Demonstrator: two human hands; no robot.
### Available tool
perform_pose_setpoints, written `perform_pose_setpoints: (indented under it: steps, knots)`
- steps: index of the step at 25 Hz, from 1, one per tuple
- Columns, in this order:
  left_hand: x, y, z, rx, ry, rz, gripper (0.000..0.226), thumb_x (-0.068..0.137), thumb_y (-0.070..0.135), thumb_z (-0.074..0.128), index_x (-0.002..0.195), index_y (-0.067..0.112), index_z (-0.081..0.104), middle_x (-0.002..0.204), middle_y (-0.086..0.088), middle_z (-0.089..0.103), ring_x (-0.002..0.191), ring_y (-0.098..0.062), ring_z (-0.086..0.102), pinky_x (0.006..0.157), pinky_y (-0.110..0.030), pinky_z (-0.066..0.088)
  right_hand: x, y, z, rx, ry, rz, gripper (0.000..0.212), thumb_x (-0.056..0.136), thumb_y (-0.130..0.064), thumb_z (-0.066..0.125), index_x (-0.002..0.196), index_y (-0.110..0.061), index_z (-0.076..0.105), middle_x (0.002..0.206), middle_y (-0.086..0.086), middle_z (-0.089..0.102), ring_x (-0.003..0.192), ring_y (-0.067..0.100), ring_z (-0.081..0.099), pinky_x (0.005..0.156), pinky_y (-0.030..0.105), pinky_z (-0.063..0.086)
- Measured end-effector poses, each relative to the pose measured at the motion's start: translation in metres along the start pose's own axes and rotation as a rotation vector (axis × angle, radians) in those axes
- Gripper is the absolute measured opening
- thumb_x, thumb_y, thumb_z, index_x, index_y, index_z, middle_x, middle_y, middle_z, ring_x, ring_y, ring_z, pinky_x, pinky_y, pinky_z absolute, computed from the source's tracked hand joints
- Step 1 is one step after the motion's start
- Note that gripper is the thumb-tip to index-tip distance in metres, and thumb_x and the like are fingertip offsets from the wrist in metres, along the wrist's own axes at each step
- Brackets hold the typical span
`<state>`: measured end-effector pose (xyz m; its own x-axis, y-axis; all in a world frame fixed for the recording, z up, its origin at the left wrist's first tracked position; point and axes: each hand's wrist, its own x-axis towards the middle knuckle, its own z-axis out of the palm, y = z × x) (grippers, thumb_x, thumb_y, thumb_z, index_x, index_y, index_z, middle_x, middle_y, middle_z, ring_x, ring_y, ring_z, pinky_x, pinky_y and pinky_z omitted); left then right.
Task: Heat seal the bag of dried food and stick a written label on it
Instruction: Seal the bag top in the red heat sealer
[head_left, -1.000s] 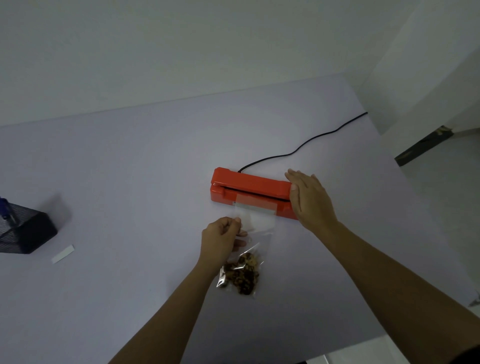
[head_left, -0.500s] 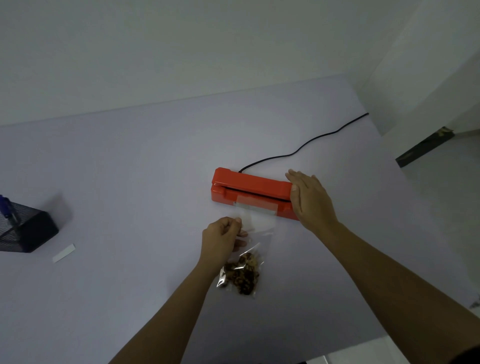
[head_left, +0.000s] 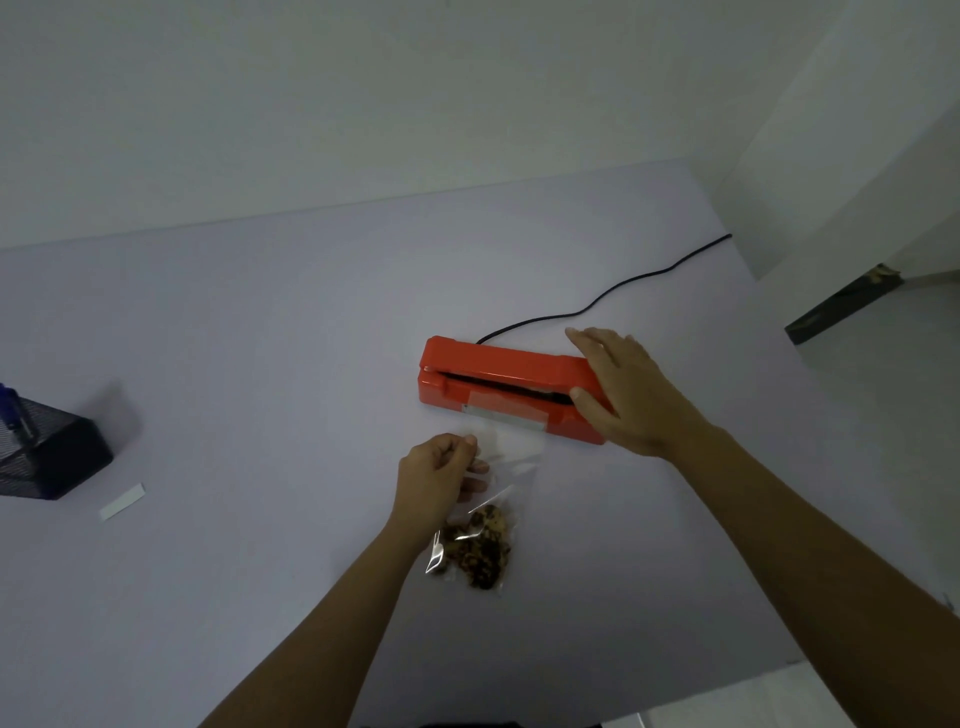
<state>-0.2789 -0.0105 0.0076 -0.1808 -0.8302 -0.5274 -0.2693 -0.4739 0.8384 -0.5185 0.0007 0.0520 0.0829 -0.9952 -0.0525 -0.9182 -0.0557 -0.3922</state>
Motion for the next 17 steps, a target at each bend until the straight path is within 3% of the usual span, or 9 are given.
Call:
perform_pose_setpoints:
  steps: [4, 8, 11, 14, 17]
  knots:
    - [-0.001, -0.001, 0.000, -0.009, 0.003, -0.004, 0.023, 0.093, 0.023, 0.055, 0.083, 0.006, 0.067, 0.078, -0.012, 0.072, 0.058, -0.020, 0.068, 0.056, -0.028, 0.057, 0.008, -0.032, -0.043, -0.054, 0.134, -0.037, 0.056, 0.085, -0.037, 0.055, 0.132, -0.011, 0.039, 0.108, 0.008, 0.061, 0.099, 0.024, 0.054, 0.104, 0.042, 0.033]
    - [-0.002, -0.002, 0.000, 0.004, -0.001, 0.001, 0.024, 0.093, 0.023, 0.055, 0.082, 0.005, 0.066, 0.080, -0.013, 0.073, 0.062, -0.025, 0.068, 0.060, -0.033, 0.058, 0.038, -0.081, -0.087, 0.007, 0.239, -0.025, 0.078, 0.070, -0.055, 0.069, 0.133, -0.024, 0.035, 0.097, 0.000, 0.069, 0.107, 0.018, 0.058, 0.110, 0.040, 0.019]
    - [-0.002, -0.003, 0.000, 0.036, 0.002, 0.007, 0.024, 0.094, 0.023, 0.054, 0.084, 0.006, 0.067, 0.080, -0.012, 0.073, 0.065, -0.026, 0.068, 0.065, -0.037, 0.058, 0.067, -0.123, -0.093, 0.217, 0.199, -0.074, 0.090, 0.067, -0.058, 0.071, 0.139, -0.028, 0.026, 0.115, 0.004, 0.066, 0.120, 0.015, 0.051, 0.113, 0.039, 0.012]
    - [-0.001, -0.003, 0.000, 0.064, 0.014, 0.002, 0.024, 0.094, 0.024, 0.053, 0.082, 0.008, 0.067, 0.079, -0.009, 0.072, 0.064, -0.022, 0.066, 0.067, -0.038, 0.058, 0.079, -0.133, -0.086, 0.618, 0.078, -0.096, 0.080, 0.083, -0.052, 0.057, 0.145, -0.030, 0.011, 0.145, -0.002, 0.043, 0.136, 0.006, 0.031, 0.113, 0.033, 0.015]
    - [0.002, -0.004, 0.000, 0.113, 0.022, 0.000, 0.026, 0.093, 0.027, 0.053, 0.081, 0.009, 0.067, 0.077, -0.004, 0.071, 0.064, -0.018, 0.065, 0.070, -0.038, 0.057, 0.065, -0.094, -0.063, 0.827, 0.165, 0.145, 0.060, 0.093, -0.051, 0.036, 0.146, -0.028, 0.017, 0.150, -0.008, 0.031, 0.133, 0.001, 0.028, 0.108, 0.025, 0.019]
